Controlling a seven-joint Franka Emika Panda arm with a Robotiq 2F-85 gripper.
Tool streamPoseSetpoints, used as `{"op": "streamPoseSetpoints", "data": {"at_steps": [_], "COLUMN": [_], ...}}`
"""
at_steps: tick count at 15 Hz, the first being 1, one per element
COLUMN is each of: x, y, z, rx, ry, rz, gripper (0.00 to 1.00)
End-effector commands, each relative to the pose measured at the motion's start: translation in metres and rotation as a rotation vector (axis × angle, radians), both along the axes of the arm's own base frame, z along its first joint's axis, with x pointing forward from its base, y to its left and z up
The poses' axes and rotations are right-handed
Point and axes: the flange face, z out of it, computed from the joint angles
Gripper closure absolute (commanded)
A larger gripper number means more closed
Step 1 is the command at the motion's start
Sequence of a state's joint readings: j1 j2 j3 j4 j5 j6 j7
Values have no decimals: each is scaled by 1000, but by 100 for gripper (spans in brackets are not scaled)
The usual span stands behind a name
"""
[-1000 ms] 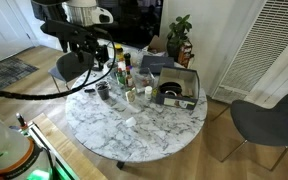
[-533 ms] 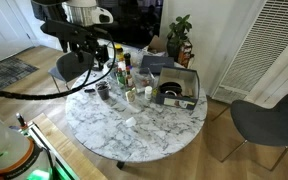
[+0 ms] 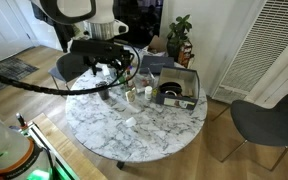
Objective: Use the clear measuring cup to remove some contents from the clear cup.
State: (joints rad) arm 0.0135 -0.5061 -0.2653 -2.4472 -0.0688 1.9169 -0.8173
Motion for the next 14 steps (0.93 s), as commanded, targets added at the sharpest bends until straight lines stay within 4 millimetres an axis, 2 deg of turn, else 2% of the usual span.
{"op": "streamPoseSetpoints", "data": {"at_steps": [1, 3, 4, 6, 9, 12, 14], "x": [-3, -8, -5, -5, -1, 7, 8], "y": [-34, -52, -40, -46, -39, -42, -45], "z": [-39, -57, -41, -47, -42, -70, -98], "rx": [53, 96, 64, 68, 55, -59, -81], "ry": [8, 36, 36, 49, 45, -7, -48], "rz": [188, 287, 205, 209, 219, 319, 393], "gripper": [0, 0, 0, 0, 0, 0, 0]}}
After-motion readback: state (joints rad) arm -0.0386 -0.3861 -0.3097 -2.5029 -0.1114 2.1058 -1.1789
